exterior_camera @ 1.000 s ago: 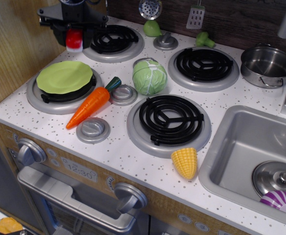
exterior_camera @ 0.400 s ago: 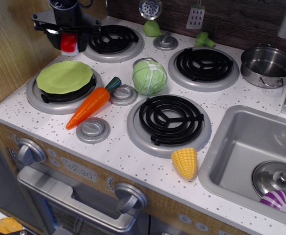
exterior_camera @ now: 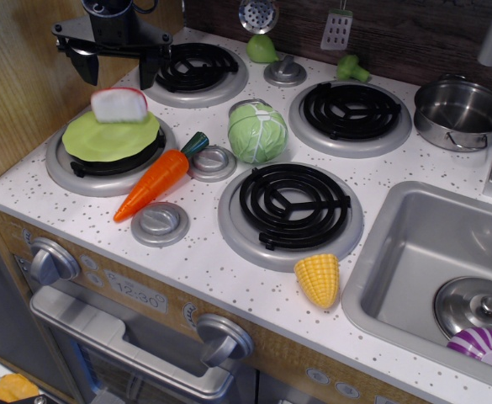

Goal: Put sushi on plate

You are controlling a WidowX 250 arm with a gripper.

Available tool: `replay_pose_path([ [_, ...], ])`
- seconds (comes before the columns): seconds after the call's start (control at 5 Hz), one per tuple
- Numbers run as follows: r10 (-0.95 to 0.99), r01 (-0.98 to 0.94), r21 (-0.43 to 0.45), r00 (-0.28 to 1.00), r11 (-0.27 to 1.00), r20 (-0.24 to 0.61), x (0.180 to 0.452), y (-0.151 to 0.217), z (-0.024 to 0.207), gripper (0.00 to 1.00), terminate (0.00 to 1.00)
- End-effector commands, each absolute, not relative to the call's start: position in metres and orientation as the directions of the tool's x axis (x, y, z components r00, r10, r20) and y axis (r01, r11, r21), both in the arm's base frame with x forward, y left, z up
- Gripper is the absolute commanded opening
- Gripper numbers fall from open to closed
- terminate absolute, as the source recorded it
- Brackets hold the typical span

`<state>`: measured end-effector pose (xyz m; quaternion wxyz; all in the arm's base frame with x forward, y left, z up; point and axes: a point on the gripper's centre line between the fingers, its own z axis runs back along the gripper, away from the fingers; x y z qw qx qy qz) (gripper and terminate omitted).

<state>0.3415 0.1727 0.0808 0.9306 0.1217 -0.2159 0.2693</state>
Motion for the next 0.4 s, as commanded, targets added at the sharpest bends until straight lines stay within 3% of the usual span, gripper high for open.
replay_pose_path([
  [0.0,0.429,-0.549,0.108,0.748,0.829,0.507,0.3468,0.1769,0.0948,1.0,0.0],
  [0.2,0.429,-0.549,0.108,0.748,0.829,0.507,0.3468,0.1769,0.0948,1.0,1.0],
])
